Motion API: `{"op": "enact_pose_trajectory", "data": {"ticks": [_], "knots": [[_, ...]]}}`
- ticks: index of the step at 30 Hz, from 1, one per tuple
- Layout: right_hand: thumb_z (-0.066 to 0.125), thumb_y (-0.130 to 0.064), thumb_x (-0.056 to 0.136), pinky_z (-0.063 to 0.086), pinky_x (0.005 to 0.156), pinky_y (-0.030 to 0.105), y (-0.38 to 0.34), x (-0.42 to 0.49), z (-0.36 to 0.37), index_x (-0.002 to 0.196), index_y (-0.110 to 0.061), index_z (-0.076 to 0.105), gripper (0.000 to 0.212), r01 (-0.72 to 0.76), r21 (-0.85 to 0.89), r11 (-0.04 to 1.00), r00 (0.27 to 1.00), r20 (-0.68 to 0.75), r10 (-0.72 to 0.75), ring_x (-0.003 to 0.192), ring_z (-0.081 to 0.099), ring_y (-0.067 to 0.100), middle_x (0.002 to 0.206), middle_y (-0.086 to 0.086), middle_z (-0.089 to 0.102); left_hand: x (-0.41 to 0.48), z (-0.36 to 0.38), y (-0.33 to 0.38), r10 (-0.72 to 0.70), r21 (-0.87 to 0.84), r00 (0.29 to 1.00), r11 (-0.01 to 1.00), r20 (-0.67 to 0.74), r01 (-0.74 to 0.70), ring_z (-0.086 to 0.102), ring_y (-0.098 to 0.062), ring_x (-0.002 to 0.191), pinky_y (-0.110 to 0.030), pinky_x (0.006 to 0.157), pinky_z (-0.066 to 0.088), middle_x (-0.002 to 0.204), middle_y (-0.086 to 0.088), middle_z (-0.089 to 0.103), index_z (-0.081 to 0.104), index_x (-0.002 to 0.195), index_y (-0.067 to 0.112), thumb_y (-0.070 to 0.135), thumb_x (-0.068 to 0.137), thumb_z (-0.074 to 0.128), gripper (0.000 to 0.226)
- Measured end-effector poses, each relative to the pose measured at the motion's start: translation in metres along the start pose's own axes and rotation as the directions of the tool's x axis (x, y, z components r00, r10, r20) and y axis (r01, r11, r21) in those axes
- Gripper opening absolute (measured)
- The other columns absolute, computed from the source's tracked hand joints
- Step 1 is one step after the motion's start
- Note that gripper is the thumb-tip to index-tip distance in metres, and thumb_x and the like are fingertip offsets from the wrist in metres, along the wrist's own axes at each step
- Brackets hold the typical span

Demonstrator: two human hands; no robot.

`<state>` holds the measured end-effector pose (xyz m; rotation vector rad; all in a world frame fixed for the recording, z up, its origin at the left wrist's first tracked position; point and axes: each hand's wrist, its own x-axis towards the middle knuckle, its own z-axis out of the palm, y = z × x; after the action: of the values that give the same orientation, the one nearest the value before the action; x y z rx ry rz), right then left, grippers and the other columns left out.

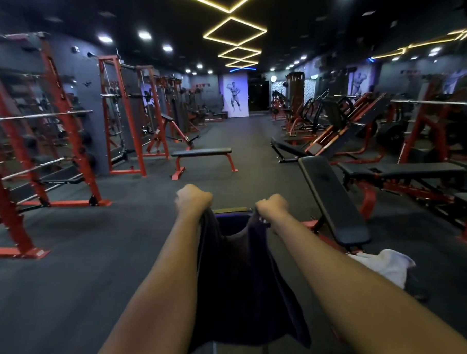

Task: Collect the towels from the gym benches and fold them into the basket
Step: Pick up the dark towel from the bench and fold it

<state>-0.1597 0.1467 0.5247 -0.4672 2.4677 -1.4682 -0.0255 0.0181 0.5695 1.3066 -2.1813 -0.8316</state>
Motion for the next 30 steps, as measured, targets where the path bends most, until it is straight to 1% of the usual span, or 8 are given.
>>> {"op": "enact_pose_trajectory", "data": {"ticks": [6, 9, 12, 16, 20, 23, 26, 30], "knots": [[0.062, -0.034, 0.063, 0.057, 0.070, 0.040, -0.002, -0.007, 0.040, 0.075, -0.013, 0.071, 0.025, 0.241, 0.020, 0.970, 0.910, 0.343, -0.233, 0.075, 0.068, 0.028, 0.077, 0.005, 0.072, -0.018, 0.020, 0.015, 0.137, -0.026, 0.957, 0.991, 0.257, -0.134, 0.069, -0.033, 0.057, -0.038, 0.054, 0.061, 0.084, -0.022, 0.068, 0.059, 0.087, -0.004, 0.018, 0.083, 0.056, 0.022], [0.063, -0.024, 0.058, 0.044, 0.056, 0.030, 0.007, -0.011, 0.034, 0.079, -0.012, 0.070, 0.026, 0.258, 0.146, 0.955, 0.820, 0.491, -0.296, 0.068, 0.059, 0.021, 0.078, 0.009, 0.067, -0.015, 0.017, 0.009, 0.147, -0.212, 0.873, 0.976, 0.466, -0.051, 0.062, -0.028, 0.052, -0.042, 0.062, 0.060, 0.068, -0.016, 0.062, 0.060, 0.084, -0.004, 0.025, 0.095, 0.045, 0.034], [0.078, -0.019, 0.060, 0.051, 0.071, 0.032, 0.024, -0.004, 0.035, 0.100, -0.008, 0.069, 0.043, 0.323, 0.188, 0.927, 0.794, 0.479, -0.374, 0.083, 0.064, 0.017, 0.094, 0.008, 0.073, -0.007, 0.014, -0.005, 0.228, -0.300, 0.782, 0.952, 0.581, -0.054, 0.058, -0.026, 0.062, -0.036, 0.065, 0.053, 0.072, -0.016, 0.062, 0.064, 0.089, -0.002, 0.011, 0.093, 0.039, 0.029], [0.062, -0.015, 0.061, 0.054, 0.072, 0.034, 0.032, 0.000, 0.040, 0.085, -0.008, 0.069, 0.026, 0.432, 0.149, 0.890, 0.815, 0.357, -0.456, 0.076, 0.064, 0.014, 0.084, 0.011, 0.074, 0.008, 0.019, -0.027, 0.377, -0.293, 0.846, 0.915, 0.377, -0.278, 0.063, -0.032, 0.088, -0.043, 0.078, 0.054, 0.096, -0.015, 0.067, 0.053, 0.096, 0.013, 0.011, 0.076, 0.052, 0.020], [0.053, -0.001, 0.060, 0.040, 0.056, 0.024, 0.017, -0.006, 0.022, 0.066, -0.016, 0.061, 0.018, 0.359, 0.285, 0.889, 0.816, 0.368, -0.447, 0.063, 0.051, 0.013, 0.065, 0.003, 0.058, 0.022, 0.033, -0.069, 0.291, 0.039, 0.714, 0.913, 0.637, -0.406, 0.043, -0.027, 0.129, -0.050, 0.109, 0.038, 0.137, -0.005, 0.048, 0.029, 0.135, 0.037, 0.041, 0.052, 0.084, 0.100], [0.051, -0.002, 0.058, 0.037, 0.057, 0.026, 0.011, 0.002, 0.003, 0.067, -0.016, 0.063, 0.021, 0.307, 0.258, 0.916, 0.784, 0.478, -0.397, 0.066, 0.049, 0.019, 0.068, 0.006, 0.055, 0.025, 0.040, -0.089, 0.263, 0.359, 0.772, 0.767, 0.579, -0.531, 0.035, -0.028, 0.129, -0.057, 0.106, 0.022, 0.127, -0.001, 0.055, 0.049, 0.128, 0.036, 0.038, 0.070, 0.075, 0.063], [0.055, -0.003, 0.063, 0.043, 0.064, 0.029, 0.021, 0.024, -0.006, 0.070, -0.017, 0.068, 0.020, 0.287, 0.052, 0.957, 0.856, 0.434, -0.280, 0.072, 0.055, 0.019, 0.073, 0.004, 0.063, 0.039, 0.034, -0.099, 0.229, 0.265, 0.757, 0.842, 0.612, -0.470, 0.058, -0.023, 0.106, -0.039, 0.088, 0.040, 0.101, 0.002, 0.063, 0.063, 0.088, 0.030, 0.026, 0.082, 0.069, 0.010], [0.069, -0.015, 0.072, 0.050, 0.082, 0.027, 0.055, 0.048, -0.003, 0.092, -0.029, 0.073, 0.024, 0.161, -0.395, 0.904, 0.978, 0.190, -0.091, 0.099, 0.066, 0.023, 0.101, 0.001, 0.073, 0.061, 0.044, -0.102, 0.285, 0.267, 0.784, 0.831, 0.551, -0.489, 0.059, -0.020, 0.088, -0.031, 0.077, 0.044, 0.096, -0.003, 0.065, 0.065, 0.092, 0.016, 0.021, 0.088, 0.064, 0.006]]}}
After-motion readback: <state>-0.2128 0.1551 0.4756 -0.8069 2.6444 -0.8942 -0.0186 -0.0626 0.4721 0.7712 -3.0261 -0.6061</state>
